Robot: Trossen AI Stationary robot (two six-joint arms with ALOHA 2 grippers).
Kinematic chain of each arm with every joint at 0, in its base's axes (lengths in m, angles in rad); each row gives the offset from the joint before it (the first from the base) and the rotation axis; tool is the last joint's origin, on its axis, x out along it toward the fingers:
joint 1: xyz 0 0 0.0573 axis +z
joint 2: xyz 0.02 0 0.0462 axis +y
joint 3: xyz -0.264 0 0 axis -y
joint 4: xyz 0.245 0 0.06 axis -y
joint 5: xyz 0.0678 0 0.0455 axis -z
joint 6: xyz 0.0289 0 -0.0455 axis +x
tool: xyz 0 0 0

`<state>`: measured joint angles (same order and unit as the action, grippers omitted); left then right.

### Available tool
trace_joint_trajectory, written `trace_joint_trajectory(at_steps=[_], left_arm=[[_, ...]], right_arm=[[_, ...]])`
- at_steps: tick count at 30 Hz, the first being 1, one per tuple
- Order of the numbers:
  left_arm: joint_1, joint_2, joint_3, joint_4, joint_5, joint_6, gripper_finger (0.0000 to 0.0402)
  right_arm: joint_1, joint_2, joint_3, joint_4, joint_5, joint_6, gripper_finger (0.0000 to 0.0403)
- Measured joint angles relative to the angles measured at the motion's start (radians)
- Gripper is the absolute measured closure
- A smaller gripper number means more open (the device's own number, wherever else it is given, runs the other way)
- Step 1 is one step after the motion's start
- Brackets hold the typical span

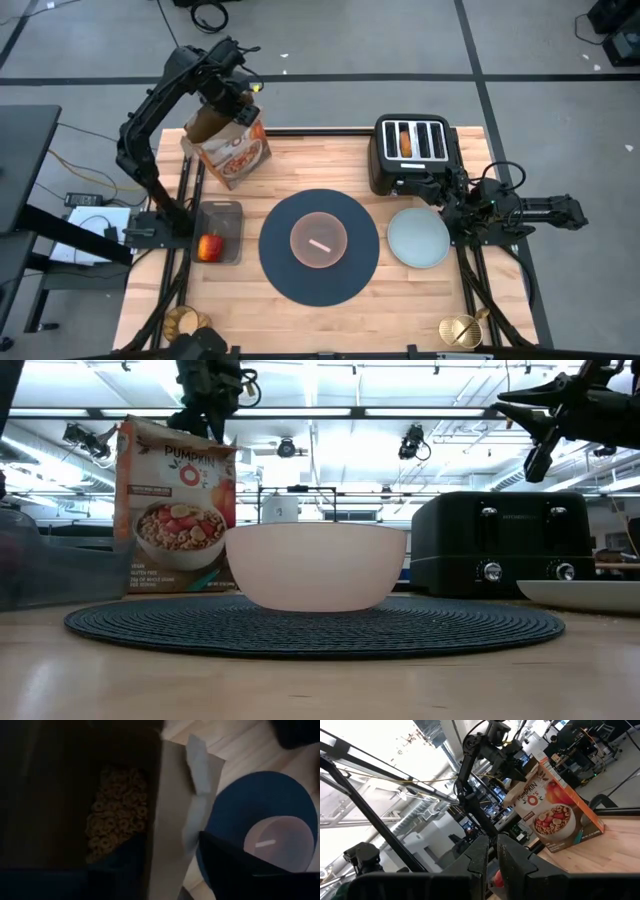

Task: Arrange a breakfast setting
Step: Pour the cereal from the orange cereal box into the orange bowl

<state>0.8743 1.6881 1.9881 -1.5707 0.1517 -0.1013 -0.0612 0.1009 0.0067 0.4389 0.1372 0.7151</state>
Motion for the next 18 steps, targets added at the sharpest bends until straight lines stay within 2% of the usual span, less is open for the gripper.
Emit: trace_joint_trajectory(at_steps=[3, 8, 11, 15, 18], left_arm=[[-0.008, 0.013, 0.0, -0.001, -0.002, 0.001, 0.0238], [-0.028, 0.028, 0.0, 0.0, -0.098, 0.005, 0.0268], [-0.034, 0.028, 0.0, -0.001, -0.116, 0.031, 0.0309], [-0.039, 0.028, 0.0, -0.001, -0.119, 0.035, 0.0385], [-0.048, 0.027, 0.0, 0.0, -0.121, 0.035, 0.0391]], right_arm=[[0.0, 0.0, 0.0, 0.0, 0.0, -0.001, 0.0352], [0.0, 0.0, 0.0, 0.0, 0.0, -0.003, 0.0352], [0.0, 0.0, 0.0, 0.0, -0.001, 0.006, 0.0352], [0.0, 0.0, 0.0, -0.004, -0.008, -0.016, 0.0352], [0.0, 0.0, 0.0, -0.011, 0.022, -0.064, 0.0348]])
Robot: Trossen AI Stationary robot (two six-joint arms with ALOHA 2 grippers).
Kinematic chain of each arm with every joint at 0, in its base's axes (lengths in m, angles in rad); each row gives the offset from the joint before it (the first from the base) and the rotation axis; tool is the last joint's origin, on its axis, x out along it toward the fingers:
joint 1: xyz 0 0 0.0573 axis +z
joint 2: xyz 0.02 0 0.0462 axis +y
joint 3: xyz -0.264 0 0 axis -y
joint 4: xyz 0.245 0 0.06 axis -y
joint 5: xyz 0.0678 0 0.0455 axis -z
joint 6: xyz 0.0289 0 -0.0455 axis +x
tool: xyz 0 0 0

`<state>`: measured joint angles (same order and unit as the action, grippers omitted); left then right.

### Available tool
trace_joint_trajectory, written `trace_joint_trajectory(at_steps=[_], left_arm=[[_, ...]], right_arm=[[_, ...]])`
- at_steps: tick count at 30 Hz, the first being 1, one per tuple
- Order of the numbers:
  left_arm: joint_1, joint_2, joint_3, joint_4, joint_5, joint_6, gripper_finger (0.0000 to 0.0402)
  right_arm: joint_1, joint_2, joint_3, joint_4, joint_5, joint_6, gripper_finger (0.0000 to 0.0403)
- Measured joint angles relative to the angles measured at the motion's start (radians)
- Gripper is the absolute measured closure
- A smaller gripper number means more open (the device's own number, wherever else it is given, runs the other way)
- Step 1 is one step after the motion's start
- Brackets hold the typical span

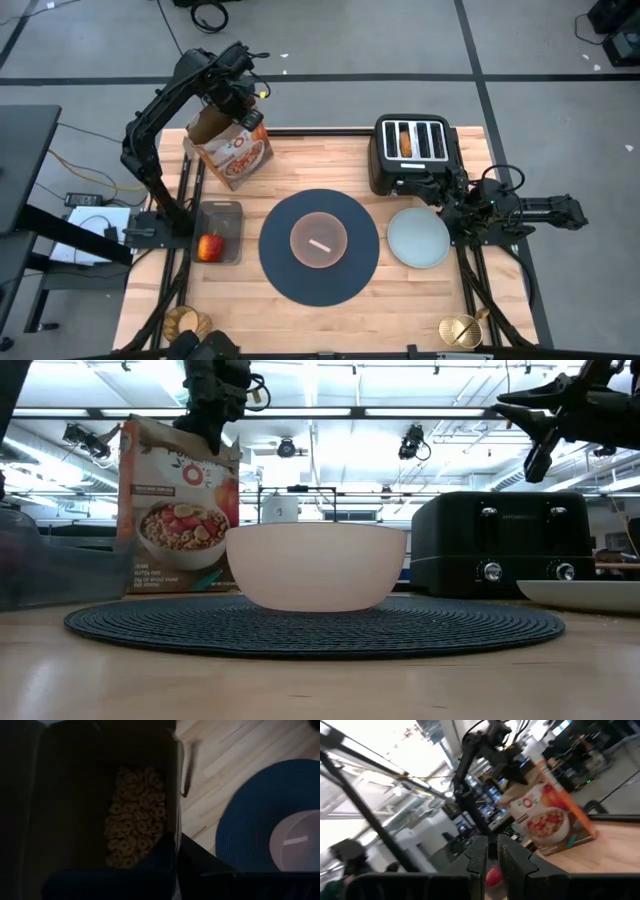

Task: Arrange a breakfast setting
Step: Pour the cereal from the orange cereal box into the orange bowl

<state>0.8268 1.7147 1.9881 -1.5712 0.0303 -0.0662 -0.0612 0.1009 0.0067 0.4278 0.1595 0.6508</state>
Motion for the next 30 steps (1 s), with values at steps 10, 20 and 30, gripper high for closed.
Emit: trace_joint_trajectory(at_steps=[10, 20, 30], left_arm=[[-0.103, -0.075, 0.091, -0.003, 0.017, -0.056, 0.0398], [-0.286, -0.088, 0.34, -0.001, 0.052, -0.193, 0.0399], [-0.482, -0.113, 0.368, 0.002, 0.054, -0.293, 0.0399]], right_arm=[[0.0, 0.029, 0.031, 0.021, 0.041, -0.05, 0.0259], [0.0, 0.34, 0.275, 0.024, -0.051, -0.284, 0.017], [-0.047, 0.819, 0.388, 0.236, -0.113, -0.181, 0.013]])
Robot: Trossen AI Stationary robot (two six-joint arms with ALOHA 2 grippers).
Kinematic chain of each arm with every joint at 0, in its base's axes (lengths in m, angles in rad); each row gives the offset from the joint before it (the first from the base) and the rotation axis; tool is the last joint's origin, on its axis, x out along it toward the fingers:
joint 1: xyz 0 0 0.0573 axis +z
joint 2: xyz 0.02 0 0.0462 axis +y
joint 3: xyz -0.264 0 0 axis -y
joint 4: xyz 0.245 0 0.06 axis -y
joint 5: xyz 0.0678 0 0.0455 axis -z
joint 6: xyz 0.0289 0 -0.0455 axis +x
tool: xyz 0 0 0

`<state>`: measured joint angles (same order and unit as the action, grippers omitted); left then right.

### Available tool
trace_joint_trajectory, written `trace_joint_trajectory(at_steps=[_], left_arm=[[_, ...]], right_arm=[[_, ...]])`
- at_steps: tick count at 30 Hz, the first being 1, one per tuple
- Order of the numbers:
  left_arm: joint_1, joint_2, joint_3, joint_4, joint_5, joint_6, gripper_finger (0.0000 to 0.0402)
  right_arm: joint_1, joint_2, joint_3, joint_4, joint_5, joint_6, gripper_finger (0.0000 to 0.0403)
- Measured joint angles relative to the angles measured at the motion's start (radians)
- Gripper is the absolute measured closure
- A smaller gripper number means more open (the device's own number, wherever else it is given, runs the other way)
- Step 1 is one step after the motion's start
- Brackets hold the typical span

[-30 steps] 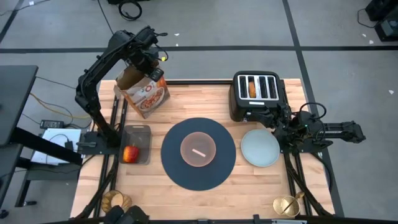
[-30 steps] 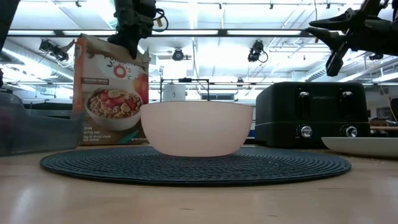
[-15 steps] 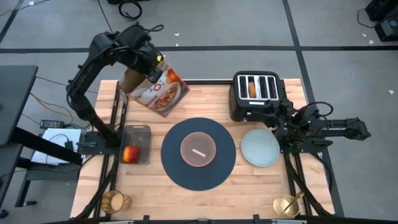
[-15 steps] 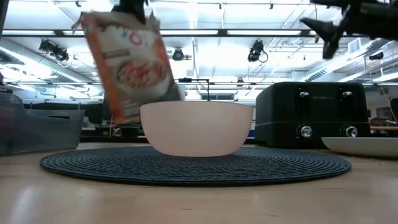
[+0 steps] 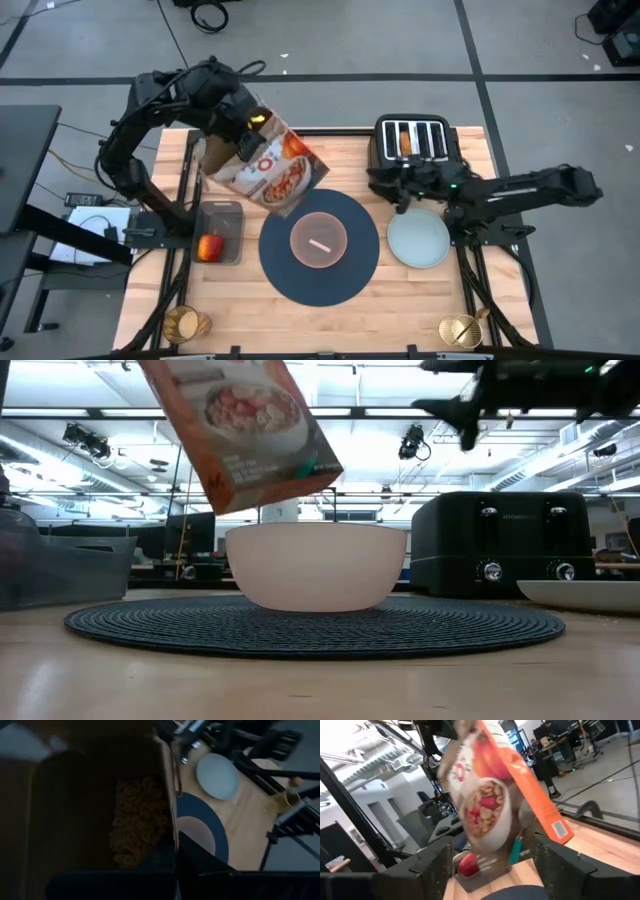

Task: Arrange a breakfast setting
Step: Pour the cereal from the orange cereal box into the orange bowl

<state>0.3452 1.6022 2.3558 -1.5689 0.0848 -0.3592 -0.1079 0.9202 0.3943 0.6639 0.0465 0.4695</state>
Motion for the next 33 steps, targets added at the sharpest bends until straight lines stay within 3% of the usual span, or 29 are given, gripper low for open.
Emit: trace_joint_trajectory(at_steps=[7, 11, 16, 21, 27, 33], left_arm=[[-0.075, -0.034, 0.0, 0.012, -0.015, -0.031, 0.0399], [-0.088, -0.07, 0.0, 0.055, -0.022, -0.049, 0.0399], [-0.088, -0.122, 0.001, 0.117, -0.008, -0.05, 0.0399], [-0.088, -0.14, 0.0, 0.141, 0.023, -0.049, 0.0399], [-0.099, -0.147, 0.0, 0.155, 0.063, -0.05, 0.0399], [-0.136, -0.149, 0.002, 0.164, 0.079, -0.045, 0.0399]], right_arm=[[-0.063, 0.281, 0.0, 0.236, -0.144, 0.056, 0.0066], [-0.067, 0.386, 0.002, 0.325, -0.156, 0.034, 0.0038], [-0.088, 0.558, 0.073, 0.373, -0.23, 0.029, 0.0028], [-0.117, 0.724, 0.218, 0.524, -0.371, 0.092, 0.0028], [-0.161, 0.797, 0.348, 0.566, -0.474, 0.109, 0.0028], [-0.185, 0.798, 0.392, 0.576, -0.554, 0.115, 0.0028]])
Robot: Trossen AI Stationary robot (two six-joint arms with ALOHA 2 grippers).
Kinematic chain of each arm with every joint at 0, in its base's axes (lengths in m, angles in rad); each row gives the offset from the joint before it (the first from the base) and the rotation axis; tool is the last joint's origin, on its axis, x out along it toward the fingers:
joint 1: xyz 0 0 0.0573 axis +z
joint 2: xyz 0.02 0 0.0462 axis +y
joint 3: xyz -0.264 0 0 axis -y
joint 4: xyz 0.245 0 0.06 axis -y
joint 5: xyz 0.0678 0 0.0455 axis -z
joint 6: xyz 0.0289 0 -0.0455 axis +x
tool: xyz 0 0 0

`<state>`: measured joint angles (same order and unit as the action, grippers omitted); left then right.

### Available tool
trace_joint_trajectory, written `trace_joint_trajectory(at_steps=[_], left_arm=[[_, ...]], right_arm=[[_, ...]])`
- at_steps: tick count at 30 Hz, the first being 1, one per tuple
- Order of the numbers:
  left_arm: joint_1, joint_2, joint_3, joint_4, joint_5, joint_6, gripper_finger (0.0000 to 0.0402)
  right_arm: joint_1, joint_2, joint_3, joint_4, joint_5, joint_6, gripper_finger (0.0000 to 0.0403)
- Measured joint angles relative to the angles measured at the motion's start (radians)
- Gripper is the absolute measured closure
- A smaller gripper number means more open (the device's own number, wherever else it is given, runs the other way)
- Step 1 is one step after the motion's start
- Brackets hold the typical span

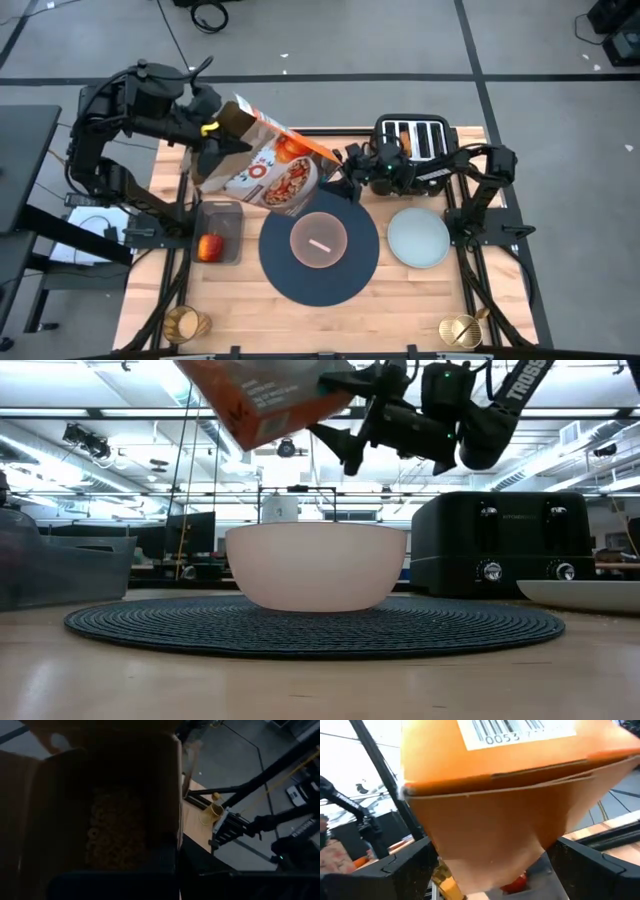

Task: Arrange a breakfast setting
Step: Pour the cereal from the orange cereal box into the orange bowl

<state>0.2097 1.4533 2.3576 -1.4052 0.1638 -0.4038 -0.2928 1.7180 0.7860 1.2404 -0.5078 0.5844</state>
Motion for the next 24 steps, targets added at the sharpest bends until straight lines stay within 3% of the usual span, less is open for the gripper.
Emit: trace_joint_trajectory(at_steps=[8, 24], left_arm=[[-0.013, -0.001, 0.002, 0.0, 0.003, -0.001, 0.0399], [-0.012, 0.004, -0.001, -0.013, -0.014, -0.009, 0.0399]], right_arm=[[-0.003, -0.02, 0.0, 0.079, -0.085, 0.082, 0.0043], [0.002, -0.025, 0.002, 0.192, -0.032, 0.143, 0.0006]])
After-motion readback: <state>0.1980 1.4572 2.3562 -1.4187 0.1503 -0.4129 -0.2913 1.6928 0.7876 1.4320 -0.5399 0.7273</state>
